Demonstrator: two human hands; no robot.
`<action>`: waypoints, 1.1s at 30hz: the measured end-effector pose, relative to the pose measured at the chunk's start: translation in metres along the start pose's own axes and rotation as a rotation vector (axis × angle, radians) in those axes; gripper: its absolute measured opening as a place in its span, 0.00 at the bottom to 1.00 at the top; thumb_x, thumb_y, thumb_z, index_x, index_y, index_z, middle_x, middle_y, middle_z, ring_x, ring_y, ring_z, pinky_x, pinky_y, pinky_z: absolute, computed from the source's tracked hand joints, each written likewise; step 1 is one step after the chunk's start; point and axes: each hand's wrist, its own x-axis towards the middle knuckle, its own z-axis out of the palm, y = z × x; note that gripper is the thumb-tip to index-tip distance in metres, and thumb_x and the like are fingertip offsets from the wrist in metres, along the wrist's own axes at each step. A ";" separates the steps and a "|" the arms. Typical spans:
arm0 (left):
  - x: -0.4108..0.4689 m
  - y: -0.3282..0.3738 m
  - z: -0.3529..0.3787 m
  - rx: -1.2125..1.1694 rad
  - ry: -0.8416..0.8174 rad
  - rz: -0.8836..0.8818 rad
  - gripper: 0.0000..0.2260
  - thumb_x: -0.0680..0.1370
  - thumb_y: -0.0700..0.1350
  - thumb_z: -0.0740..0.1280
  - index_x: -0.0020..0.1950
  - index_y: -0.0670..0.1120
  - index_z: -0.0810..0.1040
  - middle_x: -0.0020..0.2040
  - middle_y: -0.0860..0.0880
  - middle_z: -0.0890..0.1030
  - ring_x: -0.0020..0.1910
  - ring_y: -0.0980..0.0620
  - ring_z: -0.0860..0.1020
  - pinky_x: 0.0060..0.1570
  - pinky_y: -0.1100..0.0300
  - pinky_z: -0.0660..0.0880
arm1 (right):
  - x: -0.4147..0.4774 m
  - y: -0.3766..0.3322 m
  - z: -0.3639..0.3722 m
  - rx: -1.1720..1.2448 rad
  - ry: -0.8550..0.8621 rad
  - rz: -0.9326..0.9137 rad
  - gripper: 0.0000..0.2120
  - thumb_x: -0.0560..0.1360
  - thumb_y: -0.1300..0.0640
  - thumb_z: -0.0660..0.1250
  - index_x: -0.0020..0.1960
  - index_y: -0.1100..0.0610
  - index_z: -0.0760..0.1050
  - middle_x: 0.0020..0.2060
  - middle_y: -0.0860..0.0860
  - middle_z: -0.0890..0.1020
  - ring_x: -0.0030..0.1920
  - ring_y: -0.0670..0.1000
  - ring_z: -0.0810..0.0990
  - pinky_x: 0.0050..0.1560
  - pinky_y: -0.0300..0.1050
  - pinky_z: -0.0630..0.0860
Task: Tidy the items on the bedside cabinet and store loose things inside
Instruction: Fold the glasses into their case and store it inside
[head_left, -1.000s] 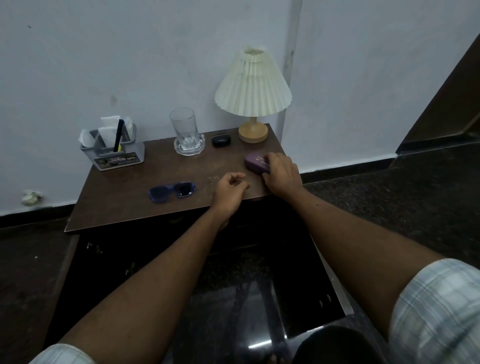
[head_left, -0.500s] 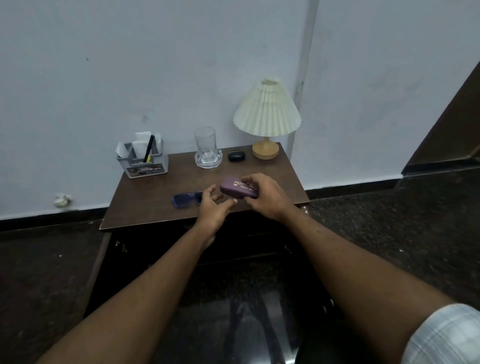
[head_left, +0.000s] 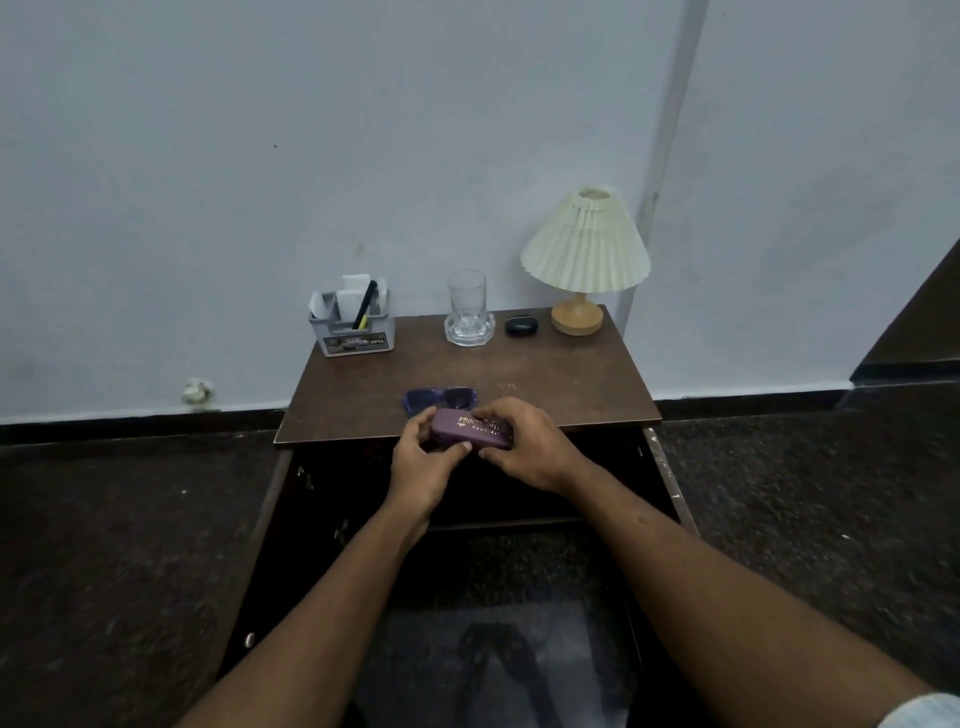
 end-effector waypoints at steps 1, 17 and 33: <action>-0.002 -0.005 -0.003 -0.021 -0.004 -0.015 0.30 0.70 0.33 0.75 0.70 0.47 0.72 0.58 0.47 0.81 0.58 0.48 0.81 0.64 0.44 0.75 | -0.002 0.000 0.003 0.011 -0.006 0.000 0.26 0.68 0.56 0.76 0.65 0.54 0.76 0.59 0.49 0.80 0.59 0.47 0.78 0.63 0.42 0.74; 0.017 -0.018 -0.037 0.129 -0.172 0.017 0.31 0.66 0.35 0.80 0.66 0.44 0.74 0.58 0.49 0.80 0.53 0.58 0.80 0.51 0.69 0.77 | 0.018 0.000 0.016 -0.044 -0.174 -0.053 0.24 0.68 0.58 0.78 0.62 0.52 0.80 0.55 0.45 0.76 0.54 0.43 0.76 0.53 0.30 0.72; 0.020 -0.015 -0.074 0.132 -0.264 0.026 0.37 0.65 0.33 0.80 0.70 0.50 0.70 0.62 0.46 0.80 0.58 0.55 0.81 0.54 0.60 0.80 | 0.039 -0.015 0.025 0.193 -0.127 -0.005 0.13 0.72 0.52 0.76 0.56 0.52 0.84 0.46 0.44 0.86 0.46 0.39 0.83 0.49 0.34 0.79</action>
